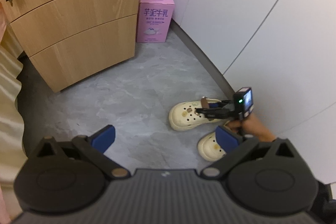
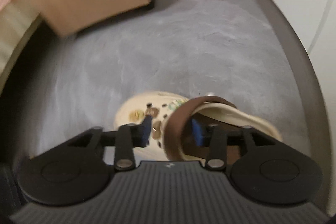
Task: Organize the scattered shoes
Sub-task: 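Set the clog beside the other clog and open the right gripper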
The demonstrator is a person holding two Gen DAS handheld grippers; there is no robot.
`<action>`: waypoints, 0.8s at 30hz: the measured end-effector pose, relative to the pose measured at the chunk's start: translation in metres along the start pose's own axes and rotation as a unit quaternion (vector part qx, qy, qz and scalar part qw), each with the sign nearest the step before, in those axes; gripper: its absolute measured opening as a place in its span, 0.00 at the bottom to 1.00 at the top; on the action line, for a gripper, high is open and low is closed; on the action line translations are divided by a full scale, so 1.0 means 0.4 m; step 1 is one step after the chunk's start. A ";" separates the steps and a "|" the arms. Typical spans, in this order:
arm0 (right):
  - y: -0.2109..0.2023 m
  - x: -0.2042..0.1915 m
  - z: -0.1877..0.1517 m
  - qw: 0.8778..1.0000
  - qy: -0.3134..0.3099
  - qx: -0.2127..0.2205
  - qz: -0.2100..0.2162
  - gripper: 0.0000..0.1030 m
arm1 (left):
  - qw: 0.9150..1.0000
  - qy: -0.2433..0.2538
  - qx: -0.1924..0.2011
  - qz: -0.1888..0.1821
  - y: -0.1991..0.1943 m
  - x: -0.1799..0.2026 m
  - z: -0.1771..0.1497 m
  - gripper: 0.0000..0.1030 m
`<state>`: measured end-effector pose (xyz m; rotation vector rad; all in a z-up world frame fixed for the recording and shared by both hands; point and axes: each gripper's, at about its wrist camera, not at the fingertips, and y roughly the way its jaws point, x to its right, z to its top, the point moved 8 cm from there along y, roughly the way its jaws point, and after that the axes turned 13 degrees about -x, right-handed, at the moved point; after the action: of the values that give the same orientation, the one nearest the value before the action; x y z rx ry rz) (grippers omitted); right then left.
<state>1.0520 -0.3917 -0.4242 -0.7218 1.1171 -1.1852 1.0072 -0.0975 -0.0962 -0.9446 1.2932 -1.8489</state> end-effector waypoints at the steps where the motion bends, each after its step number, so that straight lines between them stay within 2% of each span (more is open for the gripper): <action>1: 0.010 -0.012 -0.007 0.999 0.023 0.021 -0.013 0.76 | 1.000 0.004 -0.001 0.000 0.001 0.007 -0.002 1.00; 2: 0.019 -0.021 -0.010 0.998 0.046 0.035 -0.030 0.80 | 1.000 0.007 -0.002 0.000 0.003 0.012 -0.004 1.00; 5: 0.047 -0.052 -0.022 0.992 0.051 0.066 -0.091 0.88 | 1.000 0.012 -0.005 -0.001 0.008 0.024 -0.011 1.00; 7: 0.064 -0.073 -0.031 0.986 0.054 0.086 -0.131 0.91 | 1.000 0.011 -0.005 -0.001 0.011 0.025 -0.013 1.00; 9: 0.079 -0.095 -0.040 0.978 0.058 0.106 -0.171 1.00 | 1.000 0.008 -0.005 0.000 0.013 0.019 -0.013 1.00; 14: 0.111 -0.152 -0.065 0.949 0.065 0.155 -0.268 1.00 | 1.000 0.000 -0.005 0.002 0.020 0.000 -0.009 1.00; 17: 0.106 -0.157 -0.072 0.947 0.050 0.169 -0.267 1.00 | 1.000 -0.009 -0.006 0.002 0.024 -0.016 -0.002 1.00; 19: 0.112 -0.166 -0.081 0.946 0.010 0.166 -0.279 1.00 | 1.000 -0.015 -0.006 0.002 0.025 -0.026 0.002 1.00; 20: 0.105 -0.155 -0.093 0.948 0.016 0.171 -0.267 1.00 | 1.000 -0.018 -0.006 0.002 0.025 -0.030 0.003 1.00; 23: 0.072 -0.102 -0.100 0.955 0.118 0.169 -0.211 0.97 | 1.000 -0.022 -0.006 0.001 0.024 -0.035 0.004 1.00; 24: 0.064 -0.094 -0.101 0.952 0.133 0.181 -0.208 0.83 | 1.000 -0.022 -0.006 0.002 0.024 -0.034 0.004 1.00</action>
<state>1.0232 -0.3444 -0.4494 -0.5335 0.9474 -1.8360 1.0169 -0.0894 -0.1075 -0.9830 1.2801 -1.8107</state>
